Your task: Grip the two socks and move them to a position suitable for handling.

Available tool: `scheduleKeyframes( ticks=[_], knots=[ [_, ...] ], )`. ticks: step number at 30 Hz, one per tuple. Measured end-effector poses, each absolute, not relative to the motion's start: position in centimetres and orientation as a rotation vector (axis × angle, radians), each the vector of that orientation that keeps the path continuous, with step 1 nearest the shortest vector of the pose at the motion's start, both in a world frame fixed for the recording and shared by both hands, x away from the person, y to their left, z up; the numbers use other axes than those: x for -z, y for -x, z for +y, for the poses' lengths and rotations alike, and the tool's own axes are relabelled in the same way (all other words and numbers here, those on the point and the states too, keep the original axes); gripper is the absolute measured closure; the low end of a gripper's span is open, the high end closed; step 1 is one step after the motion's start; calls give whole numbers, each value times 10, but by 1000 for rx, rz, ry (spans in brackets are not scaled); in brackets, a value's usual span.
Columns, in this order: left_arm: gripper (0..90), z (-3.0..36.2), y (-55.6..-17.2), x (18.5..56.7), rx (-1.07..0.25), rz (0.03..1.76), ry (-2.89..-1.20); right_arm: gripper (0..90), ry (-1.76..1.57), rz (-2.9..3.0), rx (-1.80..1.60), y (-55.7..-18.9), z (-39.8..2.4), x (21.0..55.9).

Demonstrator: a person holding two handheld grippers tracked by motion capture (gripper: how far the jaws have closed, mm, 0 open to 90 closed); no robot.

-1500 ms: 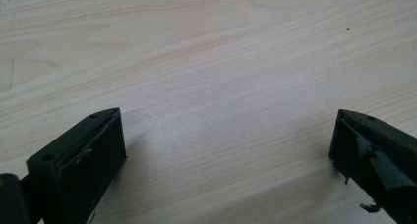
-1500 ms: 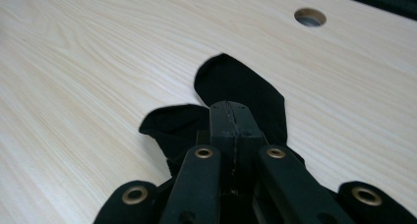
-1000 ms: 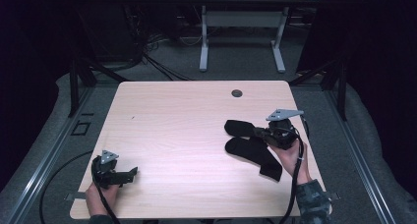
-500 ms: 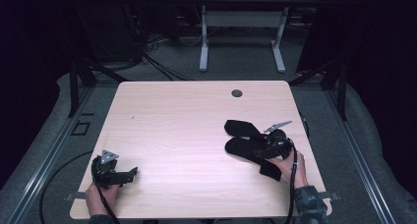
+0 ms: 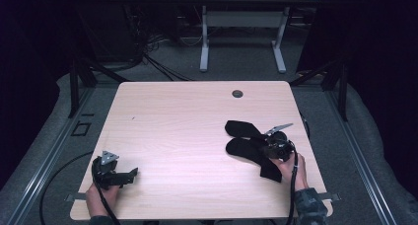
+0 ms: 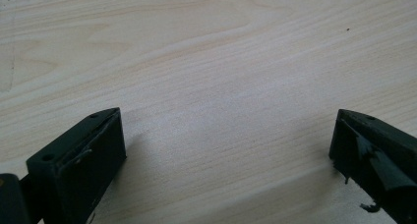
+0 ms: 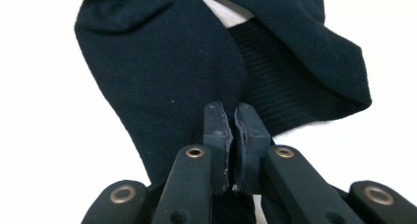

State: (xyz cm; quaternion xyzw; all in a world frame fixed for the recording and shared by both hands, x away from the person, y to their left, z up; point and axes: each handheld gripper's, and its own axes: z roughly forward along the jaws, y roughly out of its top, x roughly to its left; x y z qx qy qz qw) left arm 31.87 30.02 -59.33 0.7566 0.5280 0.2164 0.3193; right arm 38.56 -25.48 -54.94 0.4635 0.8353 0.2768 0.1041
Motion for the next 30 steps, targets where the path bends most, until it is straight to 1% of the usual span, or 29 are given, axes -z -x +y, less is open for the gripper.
scheduleKeyframes(
  ticks=[4, 7, 9, 12, 15, 16, 23, 30],
  knots=[
    [2, 300, -319, 593, -570, 1386, -1992, 865, -1356, 2444, -864, -382, -255, 540],
    [2, 300, -319, 593, -570, 1386, -1991, 865, -1318, 2417, -921, -376, -255, 521],
    [2, 300, -319, 593, -570, 1386, -1991, 865, -1313, 2407, -923, -375, -255, 517],
    [2, 300, -319, 593, -571, 1386, -1992, 865, -1266, 2383, -962, -368, -252, 497],
    [2, 300, -319, 593, -570, 1386, -1992, 865, -1237, 2380, -989, -365, -251, 488],
    [2, 300, -319, 593, -569, 1387, -1991, 865, -1210, 2367, -1003, -361, -247, 478],
    [2, 300, -319, 593, -569, 1387, -1991, 865, -1087, 2378, -1057, -348, -228, 452],
    [2, 300, -319, 593, -569, 1387, -1991, 865, -985, 2410, -1102, -335, -205, 441]
  ],
)
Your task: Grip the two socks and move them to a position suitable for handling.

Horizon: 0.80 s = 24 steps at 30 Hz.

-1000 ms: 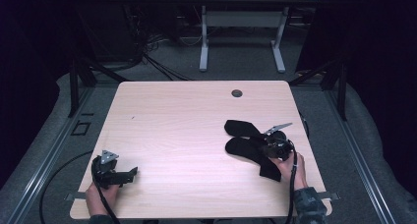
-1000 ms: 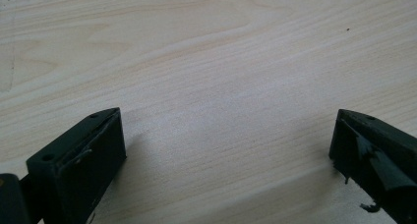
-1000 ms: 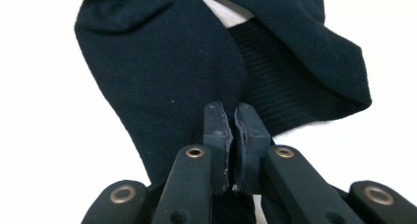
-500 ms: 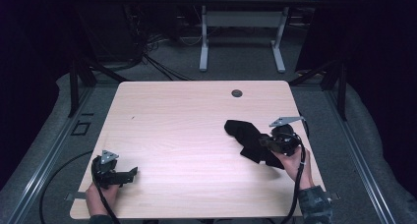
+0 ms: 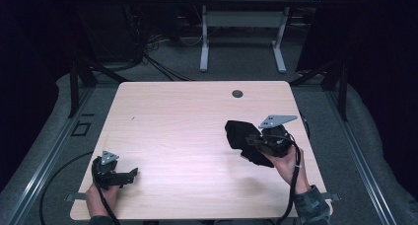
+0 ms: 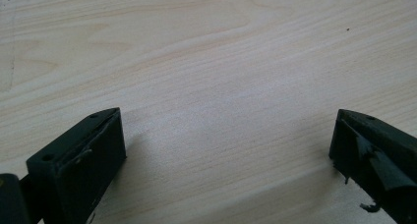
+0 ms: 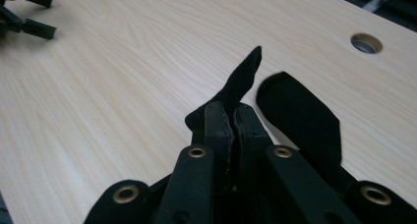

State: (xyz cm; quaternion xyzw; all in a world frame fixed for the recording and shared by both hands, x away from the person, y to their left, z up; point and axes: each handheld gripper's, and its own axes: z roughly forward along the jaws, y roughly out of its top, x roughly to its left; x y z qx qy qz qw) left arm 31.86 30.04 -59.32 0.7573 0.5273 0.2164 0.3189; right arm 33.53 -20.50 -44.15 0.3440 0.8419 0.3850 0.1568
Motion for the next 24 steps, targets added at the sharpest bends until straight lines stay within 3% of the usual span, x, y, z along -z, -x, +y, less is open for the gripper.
scheduleKeyframes(
  ticks=[13, 20, 22, 24],
  knots=[
    [2, 300, -319, 593, -569, 1387, -1989, 865, -814, 2558, -1193, -319, -150, 454],
    [3, 300, -319, 593, -569, 1387, -1988, 862, -766, 2723, -1175, -320, -120, 487],
    [3, 300, -319, 593, -568, 1385, -1988, 860, -784, 2799, -1096, -325, -106, 517],
    [3, 300, -319, 593, -568, 1385, -1988, 860, -791, 2804, -1075, -326, -104, 523]
  ],
)
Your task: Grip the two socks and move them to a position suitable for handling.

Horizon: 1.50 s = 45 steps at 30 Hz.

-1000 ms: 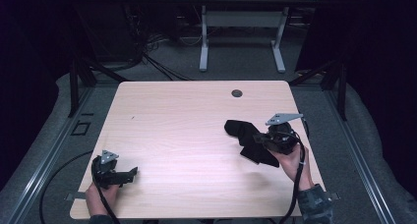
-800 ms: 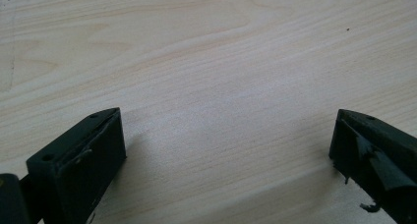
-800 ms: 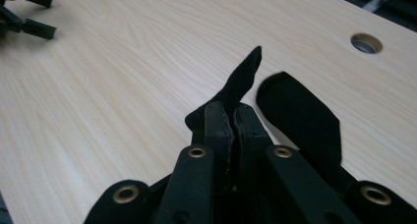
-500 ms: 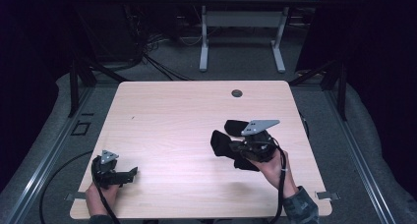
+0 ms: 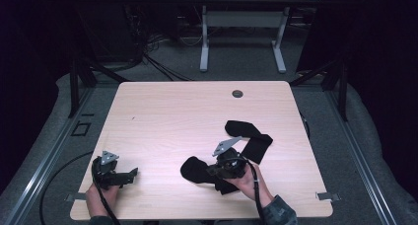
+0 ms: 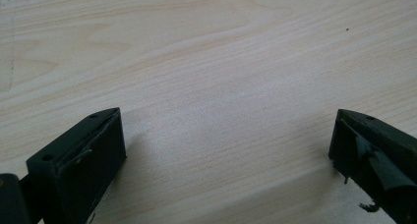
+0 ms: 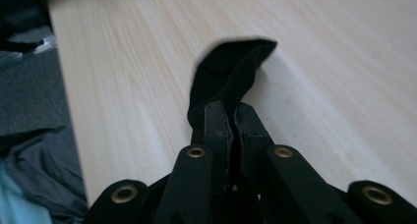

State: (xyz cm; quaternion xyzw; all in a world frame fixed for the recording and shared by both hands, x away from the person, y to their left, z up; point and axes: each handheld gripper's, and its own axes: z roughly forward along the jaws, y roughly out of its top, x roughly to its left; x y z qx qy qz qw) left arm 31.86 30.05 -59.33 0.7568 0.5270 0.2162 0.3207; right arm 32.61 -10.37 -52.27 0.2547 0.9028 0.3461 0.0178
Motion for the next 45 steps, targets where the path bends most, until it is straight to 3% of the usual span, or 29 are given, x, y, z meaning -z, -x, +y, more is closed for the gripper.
scheduleKeyframes(
  ticks=[1, 7, 9, 11, 13, 16, 24, 28, 32, 41, 45],
  knots=[
    [3, 300, -319, 593, -568, 1384, -1989, 858, -808, 2828, -1046, -329, -99, 538],
    [3, 300, -319, 593, -568, 1385, -1988, 828, -842, 2841, -1008, -334, -96, 557],
    [9, 301, -319, 593, -571, 1385, -1984, 710, -859, 2826, -1030, -336, -99, 557],
    [9, 301, -318, 593, -571, 1387, -1983, 679, -857, 2815, -1048, -337, -102, 554],
    [8, 301, -318, 593, -572, 1393, -1981, 522, -873, 2750, -1132, -337, -113, 538],
    [8, 301, -318, 593, -573, 1391, -1986, 398, -898, 2675, -1197, -335, -130, 521],
    [2, 302, -316, 591, -544, 1403, -1966, 259, -974, 2518, -1219, -319, -180, 490],
    [2, 297, -306, 582, -542, 1378, -1905, 221, -998, 2516, -1189, -312, -191, 492],
    [3, 266, -298, 567, -479, 1275, -1950, 212, -1051, 2562, -1105, -303, -200, 509],
    [51, 200, -297, 564, -304, 1135, -2030, 325, -1157, 2637, -1031, -295, -201, 548],
    [149, 175, -297, 567, -232, 1083, -2086, 384, -1163, 2685, -988, -290, -192, 562]
  ],
)
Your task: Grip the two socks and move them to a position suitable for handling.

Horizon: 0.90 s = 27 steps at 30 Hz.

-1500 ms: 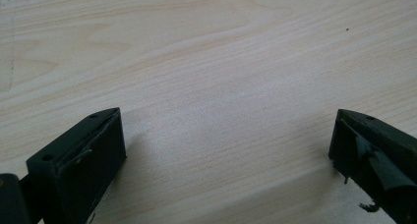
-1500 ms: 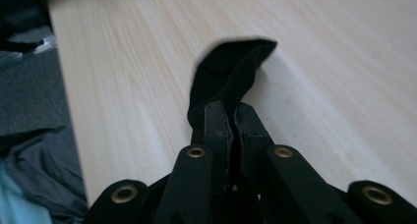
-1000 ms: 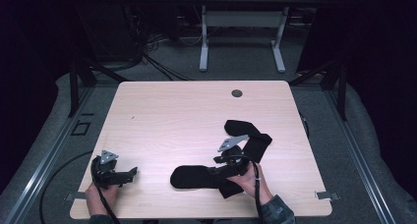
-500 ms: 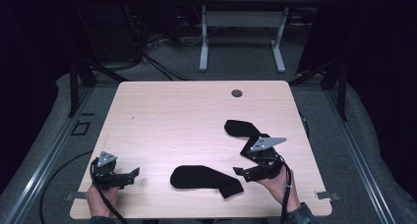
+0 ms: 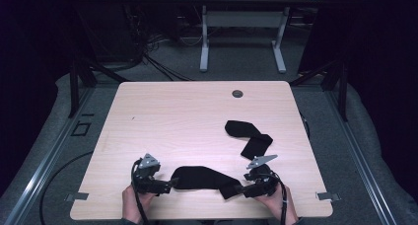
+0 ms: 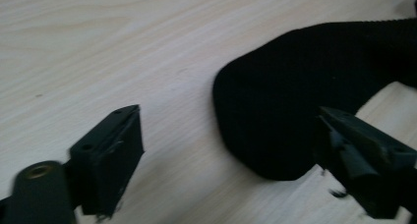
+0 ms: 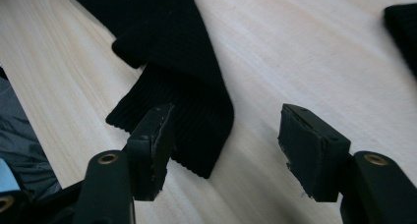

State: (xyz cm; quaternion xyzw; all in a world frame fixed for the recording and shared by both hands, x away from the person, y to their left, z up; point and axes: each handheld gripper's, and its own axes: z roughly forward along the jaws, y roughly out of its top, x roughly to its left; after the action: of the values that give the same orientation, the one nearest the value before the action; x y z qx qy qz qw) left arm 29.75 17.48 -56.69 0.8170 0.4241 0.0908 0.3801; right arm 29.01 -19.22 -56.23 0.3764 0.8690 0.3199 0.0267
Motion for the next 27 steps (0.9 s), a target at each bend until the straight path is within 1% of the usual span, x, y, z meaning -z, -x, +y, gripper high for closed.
scheduleKeyframes(
  ticks=[4, 8, 10, 12, 13, 14, 15, 16, 17, 18, 19, 20, 25, 26, 27],
  knots=[
    [169, 164, -299, 570, -223, 1093, -2105, 400, -1162, 2696, -999, -289, -188, 566],
    [237, 160, -298, 571, -232, 1090, -2115, 477, -1140, 2697, -1006, -287, -184, 567],
    [270, 156, -296, 571, -264, 1091, -2141, 523, -1131, 2695, -987, -286, -183, 566],
    [286, 153, -295, 572, -267, 1103, -2159, 555, -1128, 2698, -990, -286, -184, 567],
    [305, 153, -295, 572, -267, 1103, -2159, 555, -1128, 2698, -990, -286, -184, 567],
    [305, 151, -295, 572, -272, 1098, -2179, 567, -1127, 2699, -991, -286, -184, 567],
    [349, 149, -294, 572, -269, 1098, -2199, 602, -1121, 2704, -984, -287, -185, 566],
    [368, 148, -293, 573, -281, 1097, -2205, 611, -1123, 2705, -978, -288, -185, 566],
    [407, 148, -293, 573, -281, 1097, -2205, 611, -1123, 2705, -978, -288, -185, 566],
    [407, 147, -293, 572, -308, 1098, -2213, 627, -1121, 2707, -976, -288, -185, 566],
    [493, 148, -292, 572, -311, 1092, -2224, 656, -1120, 2700, -973, -289, -186, 566],
    [547, 147, -291, 572, -334, 1102, -2218, 672, -1121, 2694, -978, -288, -186, 567],
    [744, 148, -290, 571, -312, 1080, -2223, 776, -1139, 2696, -1029, -290, -189, 569],
    [789, 149, -290, 571, -303, 1079, -2221, 792, -1137, 2712, -1027, -291, -190, 569],
    [812, 149, -290, 571, -303, 1079, -2221, 792, -1137, 2712, -1027, -291, -190, 569]
  ],
)
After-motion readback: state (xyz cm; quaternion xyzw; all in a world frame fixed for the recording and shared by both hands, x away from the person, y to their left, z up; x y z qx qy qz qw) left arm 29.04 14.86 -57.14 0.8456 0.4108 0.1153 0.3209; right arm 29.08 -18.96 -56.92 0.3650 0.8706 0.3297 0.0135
